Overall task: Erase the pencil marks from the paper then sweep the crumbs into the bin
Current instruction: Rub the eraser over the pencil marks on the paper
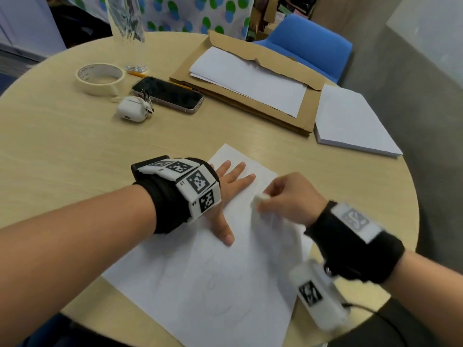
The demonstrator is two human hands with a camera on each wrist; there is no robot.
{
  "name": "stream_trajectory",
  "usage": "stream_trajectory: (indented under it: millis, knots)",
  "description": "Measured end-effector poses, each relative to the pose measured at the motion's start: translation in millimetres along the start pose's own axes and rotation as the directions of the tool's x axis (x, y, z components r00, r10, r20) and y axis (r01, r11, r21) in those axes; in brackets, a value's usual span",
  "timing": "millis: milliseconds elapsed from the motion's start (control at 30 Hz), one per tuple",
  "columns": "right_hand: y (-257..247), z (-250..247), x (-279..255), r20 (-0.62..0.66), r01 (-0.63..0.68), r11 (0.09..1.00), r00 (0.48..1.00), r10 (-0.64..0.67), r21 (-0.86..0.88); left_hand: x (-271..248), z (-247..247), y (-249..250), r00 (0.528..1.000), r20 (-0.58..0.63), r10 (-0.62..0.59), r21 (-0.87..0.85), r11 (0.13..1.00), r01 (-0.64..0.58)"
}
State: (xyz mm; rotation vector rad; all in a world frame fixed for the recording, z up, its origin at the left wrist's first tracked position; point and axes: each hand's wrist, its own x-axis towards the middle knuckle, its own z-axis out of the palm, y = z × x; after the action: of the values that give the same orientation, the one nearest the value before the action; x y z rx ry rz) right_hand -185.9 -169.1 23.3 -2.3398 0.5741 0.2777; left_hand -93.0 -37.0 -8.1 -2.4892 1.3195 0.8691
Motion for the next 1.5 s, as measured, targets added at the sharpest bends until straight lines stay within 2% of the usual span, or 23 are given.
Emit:
stream_trajectory:
  millis: [67, 133, 233, 300, 367, 433, 500, 600, 667, 700, 800, 867, 967, 1033, 1100, 1200, 1267, 1367, 1400, 1500]
  knots:
    - [2.4, 8.0, -15.1, 0.119, 0.009, 0.999, 0.993, -0.005, -0.034, 0.2, -0.3, 0.0, 1.000, 0.006, 0.001, 0.003, 1.000, -0.001]
    - [4.2, 0.8, -12.5, 0.137, -0.028, 0.999, 0.990, 0.032, -0.035, -0.2, -0.3, 0.6, 1.000, 0.015, 0.000, 0.006, 1.000, 0.000]
    - [4.1, -20.5, 9.1, -0.052, -0.079, 0.996, 0.996, 0.076, -0.052, -0.6, -0.2, 0.6, 1.000, 0.014, 0.002, 0.001, 1.000, -0.002]
    - [1.9, -20.5, 11.8, -0.132, -0.060, 0.991, 0.990, 0.044, -0.117, -0.8, 0.1, 0.6, 1.000, 0.011, 0.002, 0.002, 1.000, -0.002]
    - [0.2, -6.3, 1.7, -0.078, 0.027, 0.984, 0.996, -0.041, -0.175, -0.1, 0.4, 0.3, 1.000, 0.015, -0.001, 0.010, 1.000, 0.001]
    - [-1.6, 8.1, -11.7, 0.051, 0.103, 0.974, 0.994, -0.095, -0.204, 0.8, 0.3, -0.8, 1.000, 0.017, -0.001, 0.012, 1.000, 0.001]
    - [-0.5, 4.1, -10.4, 0.083, 0.082, 0.976, 0.994, -0.067, -0.203, 0.1, 0.1, -0.4, 1.000, 0.019, 0.003, 0.006, 1.000, -0.004]
    - [4.7, -18.7, 9.5, -0.103, -0.012, 0.981, 0.995, -0.008, -0.196, -0.8, -0.5, 0.8, 1.000, 0.020, -0.001, 0.001, 1.000, 0.001]
    - [5.5, -17.9, 10.7, -0.177, -0.017, 0.974, 0.984, -0.024, -0.226, -0.2, -0.1, 1.0, 1.000, 0.016, -0.002, 0.001, 1.000, 0.002]
    - [4.9, -10.8, 6.1, -0.157, 0.014, 0.969, 0.986, -0.054, -0.246, 0.5, 0.4, 0.5, 1.000, 0.016, -0.003, 0.005, 1.000, 0.003]
    - [0.1, 12.1, -14.7, 0.020, 0.133, 0.956, 0.991, -0.132, -0.263, 1.7, 0.3, -0.9, 1.000, 0.026, -0.003, 0.014, 1.000, 0.003]
    - [1.1, 6.2, -10.6, 0.048, 0.107, 0.963, 0.994, -0.098, -0.246, 1.0, -0.4, 0.0, 0.999, 0.033, -0.002, 0.011, 1.000, 0.002]
    - [7.7, -16.8, 13.1, -0.138, -0.011, 0.971, 0.990, -0.022, -0.238, 0.2, -1.0, 1.0, 0.999, 0.032, -0.005, 0.002, 1.000, 0.005]
    - [7.9, -17.0, 15.7, -0.201, -0.036, 0.960, 0.979, -0.021, -0.276, 0.2, -1.0, 0.9, 1.000, 0.025, -0.004, 0.001, 1.000, 0.004]
    - [2.7, -1.7, 2.8, -0.139, 0.023, 0.944, 0.988, -0.073, -0.329, 1.2, -0.5, 0.1, 1.000, 0.022, -0.003, 0.011, 1.000, 0.003]
    - [-6.7, 17.5, -19.7, 0.051, 0.147, 0.945, 0.989, -0.138, -0.291, 3.0, 0.1, -0.5, 1.000, 0.013, -0.001, 0.023, 1.000, 0.001]
    - [-3.2, 10.4, -13.9, 0.054, 0.119, 0.960, 0.993, -0.109, -0.254, 2.2, -0.2, 0.4, 1.000, 0.012, -0.005, 0.019, 1.000, 0.005]
    - [10.7, -11.4, 7.4, -0.157, -0.010, 0.966, 0.987, -0.032, -0.257, 0.7, -1.2, 1.9, 1.000, 0.015, -0.011, 0.013, 1.000, 0.011]
    - [15.0, -18.0, 12.5, -0.186, -0.042, 0.967, 0.982, -0.005, -0.251, 0.3, -1.7, 2.2, 1.000, 0.015, -0.011, 0.015, 1.000, 0.011]
    - [22.8, -32.0, 19.3, -0.102, -0.122, 0.983, 0.989, 0.108, -0.138, -2.3, -4.0, 2.6, 1.000, 0.019, -0.018, 0.019, 1.000, 0.018]
